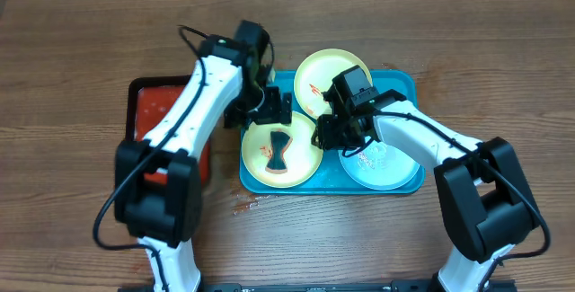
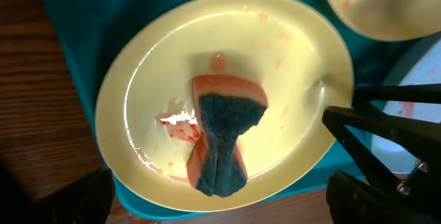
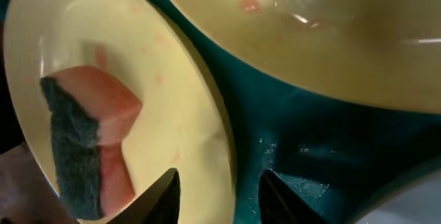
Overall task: Clean dirty plates on tray and stack at the side
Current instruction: 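Grasp the sponge with the left gripper and scrub the lower-left yellow plate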
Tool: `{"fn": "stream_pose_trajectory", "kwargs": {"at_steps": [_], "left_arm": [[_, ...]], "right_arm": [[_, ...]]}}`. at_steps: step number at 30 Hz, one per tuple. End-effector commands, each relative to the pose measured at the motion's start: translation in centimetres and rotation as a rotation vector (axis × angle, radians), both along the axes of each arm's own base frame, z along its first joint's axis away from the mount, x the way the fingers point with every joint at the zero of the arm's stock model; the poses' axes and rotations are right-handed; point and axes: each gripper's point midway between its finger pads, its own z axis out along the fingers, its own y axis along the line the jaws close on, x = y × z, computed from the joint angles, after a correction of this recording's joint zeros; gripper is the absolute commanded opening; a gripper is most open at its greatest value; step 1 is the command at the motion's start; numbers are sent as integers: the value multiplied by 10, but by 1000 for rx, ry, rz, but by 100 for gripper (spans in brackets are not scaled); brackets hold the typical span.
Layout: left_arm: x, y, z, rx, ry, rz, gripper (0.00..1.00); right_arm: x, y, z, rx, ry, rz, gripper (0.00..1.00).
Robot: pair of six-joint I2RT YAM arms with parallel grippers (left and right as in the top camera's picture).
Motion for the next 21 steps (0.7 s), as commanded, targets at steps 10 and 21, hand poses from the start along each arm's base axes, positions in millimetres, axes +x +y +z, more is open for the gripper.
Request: {"fn": "stream_pose_trajectory", "kwargs": {"at_steps": [10,21], "left_arm": [[-13,-1,-6,1,55,-97,70],[-32,-9,-27,-4,102,-117,54]], "right_arm": [[6,3,-9,0,54,-101,16],[15,2,-9,-6,26,-132,9]]}}
